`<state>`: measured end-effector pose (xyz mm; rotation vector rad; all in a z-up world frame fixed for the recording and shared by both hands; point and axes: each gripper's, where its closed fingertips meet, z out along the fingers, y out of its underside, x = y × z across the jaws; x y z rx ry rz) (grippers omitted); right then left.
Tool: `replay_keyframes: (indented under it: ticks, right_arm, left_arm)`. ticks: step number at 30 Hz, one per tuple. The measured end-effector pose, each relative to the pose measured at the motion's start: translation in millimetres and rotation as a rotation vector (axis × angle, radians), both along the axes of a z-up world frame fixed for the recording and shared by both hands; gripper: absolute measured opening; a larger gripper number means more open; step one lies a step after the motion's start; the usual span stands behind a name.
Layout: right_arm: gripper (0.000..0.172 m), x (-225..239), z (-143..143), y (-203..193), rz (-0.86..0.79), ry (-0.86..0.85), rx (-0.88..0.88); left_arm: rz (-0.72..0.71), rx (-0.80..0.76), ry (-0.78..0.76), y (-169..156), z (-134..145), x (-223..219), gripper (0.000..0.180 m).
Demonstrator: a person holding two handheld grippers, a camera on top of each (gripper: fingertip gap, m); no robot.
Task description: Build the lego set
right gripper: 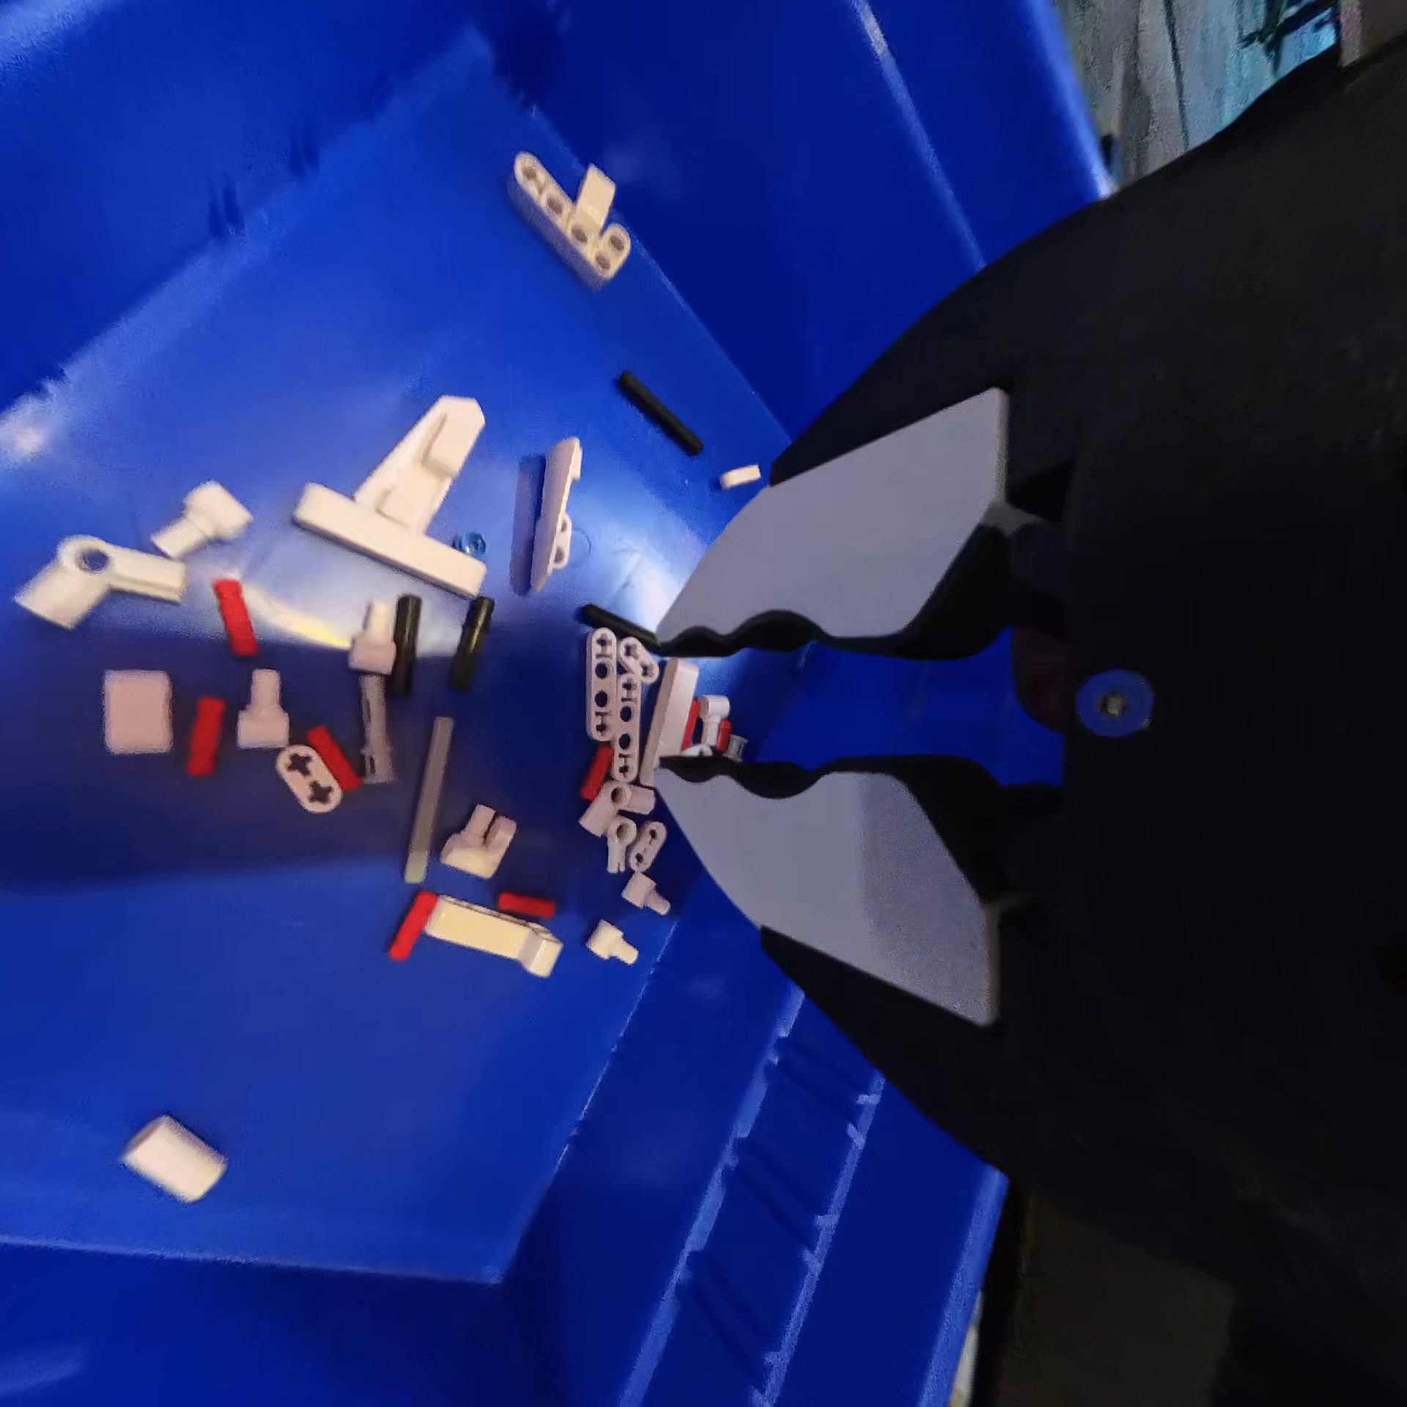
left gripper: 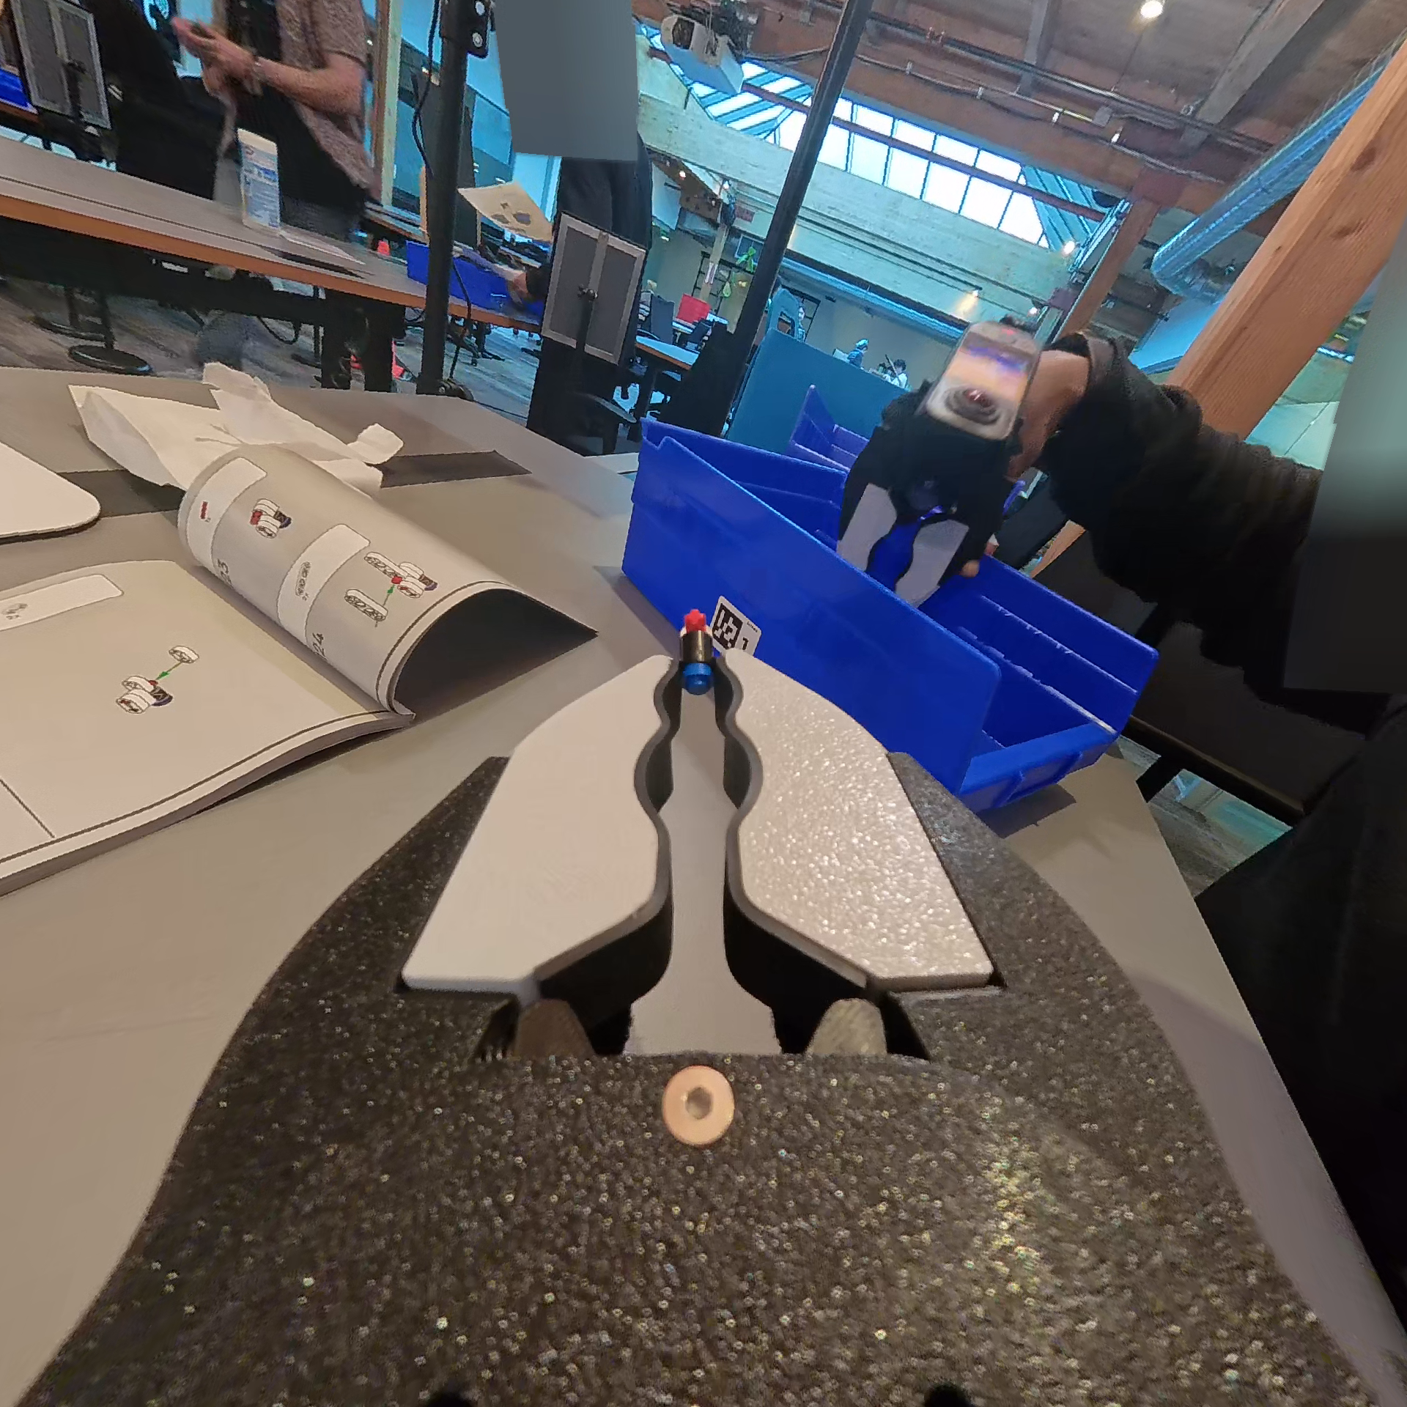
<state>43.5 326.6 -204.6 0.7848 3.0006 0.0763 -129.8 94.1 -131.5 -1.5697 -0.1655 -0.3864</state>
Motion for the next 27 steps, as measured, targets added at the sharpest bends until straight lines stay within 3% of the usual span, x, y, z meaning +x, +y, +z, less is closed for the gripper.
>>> replay_keyframes:
  ticks: [4,12,27]
  right_arm:
    - [0.007,1.1,-13.5,10.5,-0.006,-0.08,0.07]
    - [0.009,-0.6,-28.4,19.0,-0.021,-0.128,0.101]
    - [0.013,-12.3,-28.9,18.1,-0.024,-0.044,0.112]
  left_arm:
    - [-0.003,0.005,0.0,-0.9,0.7,0.4,0.008]
    - [-0.016,0.008,-0.009,-1.3,1.1,1.0,0.008]
    - [-0.02,0.01,-0.011,-1.2,1.3,1.4,0.008]
